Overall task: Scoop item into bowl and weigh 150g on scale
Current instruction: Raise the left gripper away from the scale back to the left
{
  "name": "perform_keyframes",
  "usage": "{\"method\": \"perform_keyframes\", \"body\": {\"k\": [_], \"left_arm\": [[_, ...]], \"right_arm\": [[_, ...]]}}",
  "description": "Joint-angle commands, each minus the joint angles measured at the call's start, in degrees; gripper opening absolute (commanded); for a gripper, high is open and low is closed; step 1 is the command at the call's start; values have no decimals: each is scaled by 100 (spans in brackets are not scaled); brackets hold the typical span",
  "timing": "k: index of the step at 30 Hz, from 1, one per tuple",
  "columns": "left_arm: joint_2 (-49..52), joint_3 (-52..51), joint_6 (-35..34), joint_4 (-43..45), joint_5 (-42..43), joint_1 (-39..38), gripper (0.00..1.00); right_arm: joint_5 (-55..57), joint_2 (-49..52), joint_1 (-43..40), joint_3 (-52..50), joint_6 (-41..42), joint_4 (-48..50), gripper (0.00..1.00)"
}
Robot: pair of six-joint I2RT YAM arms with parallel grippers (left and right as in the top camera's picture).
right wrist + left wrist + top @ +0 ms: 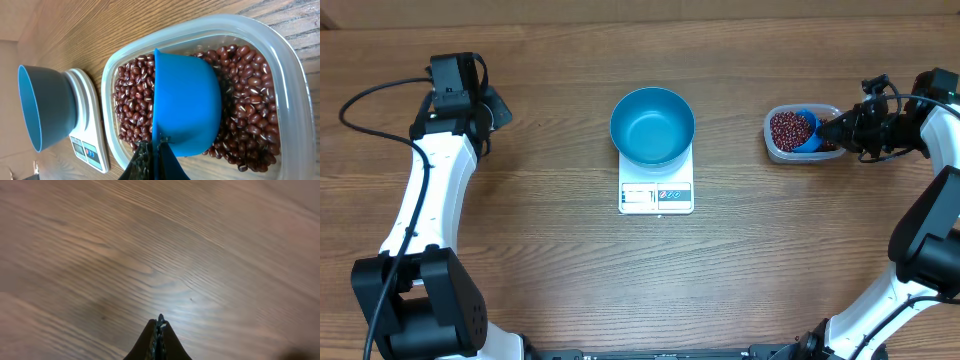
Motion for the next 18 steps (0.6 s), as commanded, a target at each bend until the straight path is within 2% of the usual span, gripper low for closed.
{"method": "perform_keyframes", "body": {"k": [1,6,7,10,13,18], "left_arm": [[-208,385,581,-83,1408,-2,4],[-304,649,595,-229,2603,-2,5],[-317,660,592,-227,3154,-2,7],[-315,660,590,-267,3845,-2,9],[-315,660,595,-391,4131,-2,9],[-315,658,597,-636,4061,-2,11]], "right_arm": [[354,223,138,-184,52,72,4],[146,223,81,-188,487,33,4],[195,223,76,-192,501,4,4],[251,223,76,-197,501,-96,4],[72,223,76,-197,498,-223,4],[-17,223,35,-197,496,-308,4]]}}
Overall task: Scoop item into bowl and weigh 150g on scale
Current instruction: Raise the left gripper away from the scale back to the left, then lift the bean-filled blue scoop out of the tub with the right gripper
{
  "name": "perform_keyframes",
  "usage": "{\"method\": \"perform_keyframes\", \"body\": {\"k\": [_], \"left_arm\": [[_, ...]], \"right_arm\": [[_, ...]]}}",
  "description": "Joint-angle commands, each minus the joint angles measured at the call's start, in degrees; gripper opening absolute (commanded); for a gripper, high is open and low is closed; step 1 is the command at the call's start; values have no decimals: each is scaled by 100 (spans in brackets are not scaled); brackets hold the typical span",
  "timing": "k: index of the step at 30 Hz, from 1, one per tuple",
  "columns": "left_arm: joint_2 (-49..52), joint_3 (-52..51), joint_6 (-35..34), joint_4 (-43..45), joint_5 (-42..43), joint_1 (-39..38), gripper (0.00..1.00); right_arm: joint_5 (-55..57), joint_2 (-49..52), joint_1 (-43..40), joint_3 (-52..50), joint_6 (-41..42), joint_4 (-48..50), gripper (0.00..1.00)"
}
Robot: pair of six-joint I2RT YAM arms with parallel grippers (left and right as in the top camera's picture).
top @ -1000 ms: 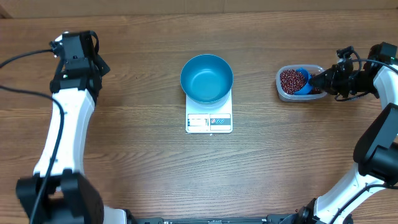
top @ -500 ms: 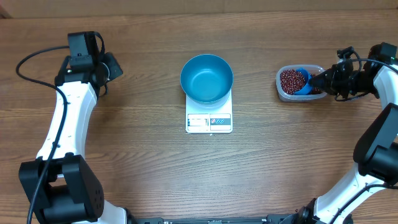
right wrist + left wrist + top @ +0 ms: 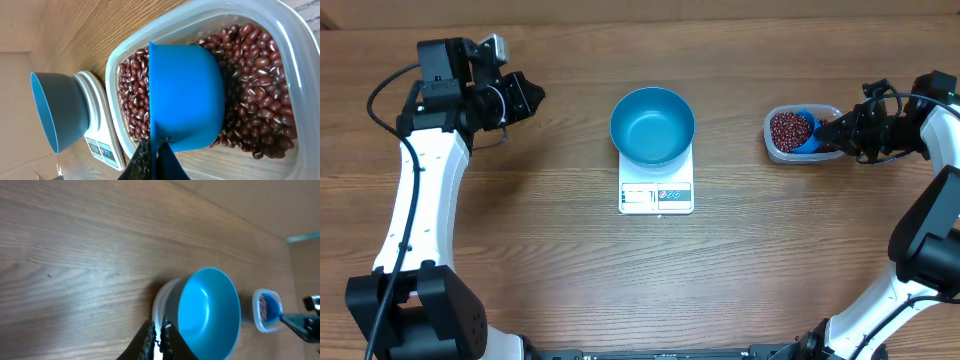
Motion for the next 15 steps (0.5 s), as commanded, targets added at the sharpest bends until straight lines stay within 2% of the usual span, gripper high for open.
{"method": "perform_keyframes", "body": {"k": [1,7,12,13,15], "left_arm": [[-127,122,109,-116,341,-2,13],[-125,122,107,-142,299,-2,22],[-122,122,107,-186,-7,-2,25],[-122,122,107,-192,-9,-2,29],[-122,122,107,-210,-28,-2,44]], "right_arm": [[92,223,20,-177,35,-76,4],[-623,223,-382,-177,39,-151,4],[-741,223,-654,-177,13,-315,4],[-743,223,-684,-177,11,-317,4],[-870,223,-730,-177,-33,-304,4]]}}
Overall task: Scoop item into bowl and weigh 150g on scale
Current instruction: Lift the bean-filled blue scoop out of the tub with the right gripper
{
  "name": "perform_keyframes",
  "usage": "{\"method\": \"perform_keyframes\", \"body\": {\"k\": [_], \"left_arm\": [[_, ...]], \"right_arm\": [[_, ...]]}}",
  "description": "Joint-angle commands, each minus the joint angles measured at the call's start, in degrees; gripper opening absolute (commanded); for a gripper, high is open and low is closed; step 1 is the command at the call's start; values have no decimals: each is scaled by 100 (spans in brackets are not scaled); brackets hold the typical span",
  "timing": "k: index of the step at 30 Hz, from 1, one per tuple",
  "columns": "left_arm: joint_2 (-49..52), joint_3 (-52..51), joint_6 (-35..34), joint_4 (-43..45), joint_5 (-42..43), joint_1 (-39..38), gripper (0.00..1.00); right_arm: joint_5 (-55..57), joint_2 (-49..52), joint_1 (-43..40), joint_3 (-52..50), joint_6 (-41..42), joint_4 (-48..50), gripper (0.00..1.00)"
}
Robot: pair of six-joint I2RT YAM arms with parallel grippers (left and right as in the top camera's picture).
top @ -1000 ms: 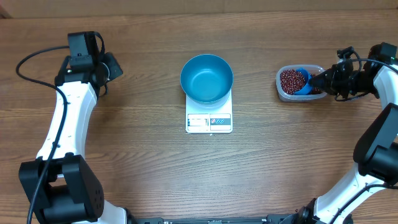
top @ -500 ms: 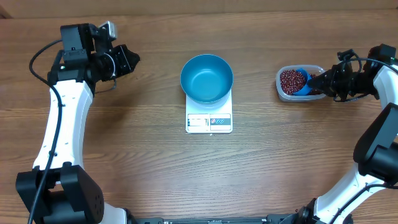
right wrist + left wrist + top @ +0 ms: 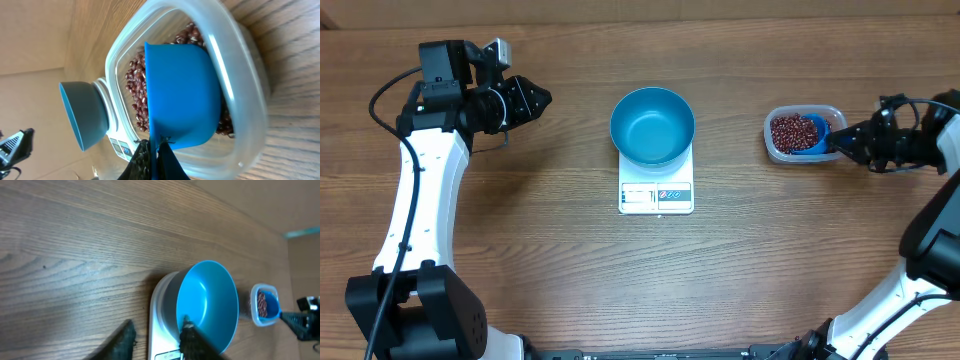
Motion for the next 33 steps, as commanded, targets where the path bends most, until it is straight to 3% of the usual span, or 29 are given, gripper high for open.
{"method": "perform_keyframes", "body": {"k": [1,4,7,33], "left_arm": [[-122,122,81,-33,-138,-2,48],[-122,122,81,-46,-170,-2,65],[-122,122,83,-70,-170,-2,99],[-122,122,83,-70,-173,-2,100]], "right_arm": [[-271,44,-127,-68,-96,-46,4],[-673,44,-212,-68,-175,-28,4],[-748,44,-297,-68,-177,-2,4],[-1513,42,-472,22,-621,-435,4]]}}
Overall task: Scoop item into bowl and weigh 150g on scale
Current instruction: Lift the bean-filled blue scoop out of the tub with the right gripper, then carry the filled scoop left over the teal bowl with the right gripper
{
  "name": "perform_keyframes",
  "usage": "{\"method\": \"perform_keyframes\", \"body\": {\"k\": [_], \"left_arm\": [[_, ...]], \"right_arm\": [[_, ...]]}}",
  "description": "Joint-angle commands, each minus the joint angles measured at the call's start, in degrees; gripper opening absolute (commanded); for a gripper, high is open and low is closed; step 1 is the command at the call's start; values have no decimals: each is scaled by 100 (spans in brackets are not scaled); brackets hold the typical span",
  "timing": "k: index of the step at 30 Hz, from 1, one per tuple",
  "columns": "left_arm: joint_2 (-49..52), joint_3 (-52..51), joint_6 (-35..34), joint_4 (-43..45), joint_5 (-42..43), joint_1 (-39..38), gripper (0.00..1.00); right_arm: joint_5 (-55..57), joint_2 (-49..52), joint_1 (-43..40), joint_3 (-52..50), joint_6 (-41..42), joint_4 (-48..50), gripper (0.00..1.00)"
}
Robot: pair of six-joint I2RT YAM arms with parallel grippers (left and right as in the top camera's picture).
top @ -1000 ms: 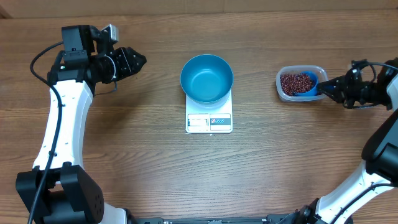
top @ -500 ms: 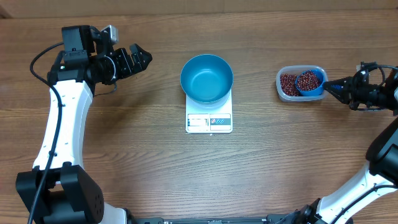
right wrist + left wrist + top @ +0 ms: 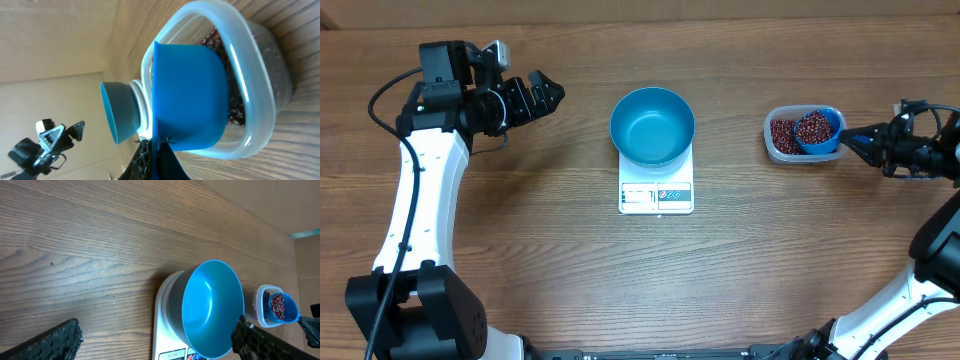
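Note:
An empty blue bowl (image 3: pixel 652 125) stands on the white scale (image 3: pixel 656 197) at the table's middle. To the right sits a clear tub of red beans (image 3: pixel 781 135). A blue scoop (image 3: pixel 817 130) heaped with beans hangs over the tub's right half, with my right gripper (image 3: pixel 868 140) shut on its handle. In the right wrist view the scoop (image 3: pixel 187 105) shows its underside, over the tub (image 3: pixel 260 90). My left gripper (image 3: pixel 545 95) is open wide, left of the bowl and apart from it; its view frames the bowl (image 3: pixel 212 307) between its fingers (image 3: pixel 50 340).
The scale's display (image 3: pixel 640 197) faces the table's front edge. Bare wooden table (image 3: pixel 570 260) lies around the scale. The tub sits near the right side, with my right arm (image 3: pixel 930 150) beyond it.
My left gripper's fingers have spread much wider. My right gripper has moved right, and the scoop now sits level with beans in it over the tub's right half.
At first my left gripper was shut, pointing down at bare table at the far left, and the scoop lay in the beans. Then the left gripper faced the bowl, shut, then part open. The scoop shifted to the tub's right edge and now holds beans.

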Motion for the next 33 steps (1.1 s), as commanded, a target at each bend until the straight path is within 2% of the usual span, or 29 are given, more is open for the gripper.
{"method": "perform_keyframes", "body": {"k": [1,12,20,33], "left_arm": [[-122,122,70,7,-39,-2,100],[-122,122,70,7,-42,-2,100],[-122,122,70,7,-55,-2,100],[-122,122,70,7,-55,-2,100]], "right_arm": [[-601,9,-46,50,-289,-146,4],[-1838,9,-289,48,-566,-229,4],[-2350,9,-310,48,-1416,-603,3],[-2872,-7,-310,48,-1403,-579,3]]}}
